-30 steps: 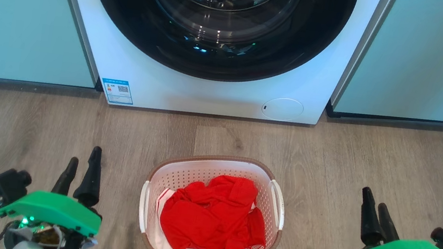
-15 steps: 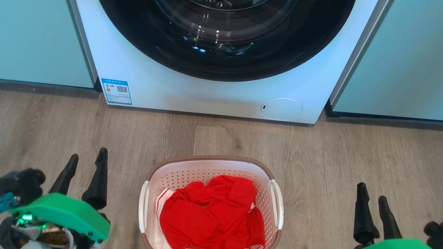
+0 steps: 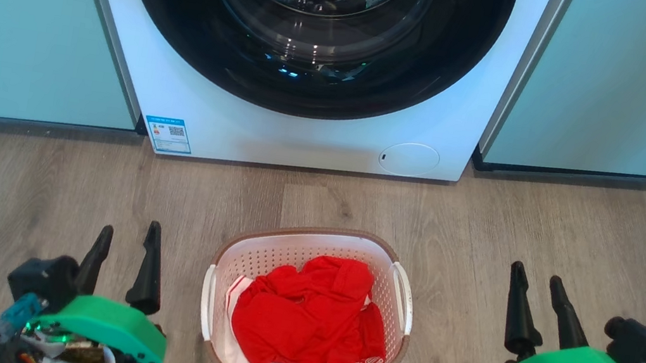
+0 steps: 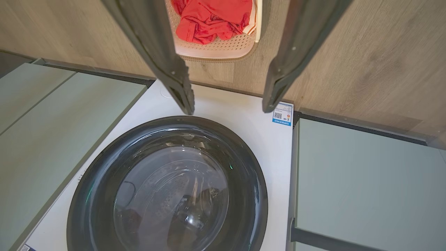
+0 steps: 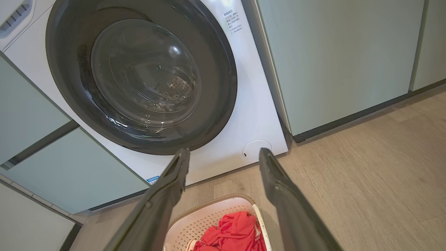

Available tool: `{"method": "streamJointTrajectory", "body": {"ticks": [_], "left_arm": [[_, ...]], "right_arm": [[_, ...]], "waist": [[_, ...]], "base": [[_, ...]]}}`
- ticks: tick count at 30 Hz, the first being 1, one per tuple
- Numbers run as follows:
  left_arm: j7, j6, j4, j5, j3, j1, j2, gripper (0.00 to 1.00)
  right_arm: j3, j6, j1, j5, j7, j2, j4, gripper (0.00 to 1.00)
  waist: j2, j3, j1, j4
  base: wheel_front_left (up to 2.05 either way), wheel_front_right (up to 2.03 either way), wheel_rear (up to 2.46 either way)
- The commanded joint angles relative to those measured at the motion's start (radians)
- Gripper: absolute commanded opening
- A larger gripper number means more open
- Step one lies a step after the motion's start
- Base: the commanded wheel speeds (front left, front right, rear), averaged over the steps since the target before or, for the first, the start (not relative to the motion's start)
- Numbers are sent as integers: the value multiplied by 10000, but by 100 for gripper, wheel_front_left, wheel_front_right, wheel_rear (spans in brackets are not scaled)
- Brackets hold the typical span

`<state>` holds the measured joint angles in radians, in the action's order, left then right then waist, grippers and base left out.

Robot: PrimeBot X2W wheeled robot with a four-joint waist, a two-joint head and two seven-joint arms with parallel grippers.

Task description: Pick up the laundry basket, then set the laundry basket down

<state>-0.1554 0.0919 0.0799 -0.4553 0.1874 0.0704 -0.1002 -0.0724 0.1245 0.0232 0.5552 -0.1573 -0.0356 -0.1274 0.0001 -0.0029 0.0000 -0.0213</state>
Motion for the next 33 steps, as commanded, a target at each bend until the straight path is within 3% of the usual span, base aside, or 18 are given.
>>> {"method": "streamJointTrajectory", "body": {"ticks": [1, 33], "left_arm": [[-180, 57, -440, 365, -166, -241, -158, 100], [-1064, -325, -620, 3833, -504, 286, 316, 100]], "right_arm": [[-268, 47, -268, -347, -160, -103, 454, 100], [-1011, 62, -68, -3656, -1044, -146, 771, 100]], "waist": [[-1, -2, 0, -1], [-1, -130, 0, -88]], "base": [[0, 0, 0], [0, 0, 0]]}}
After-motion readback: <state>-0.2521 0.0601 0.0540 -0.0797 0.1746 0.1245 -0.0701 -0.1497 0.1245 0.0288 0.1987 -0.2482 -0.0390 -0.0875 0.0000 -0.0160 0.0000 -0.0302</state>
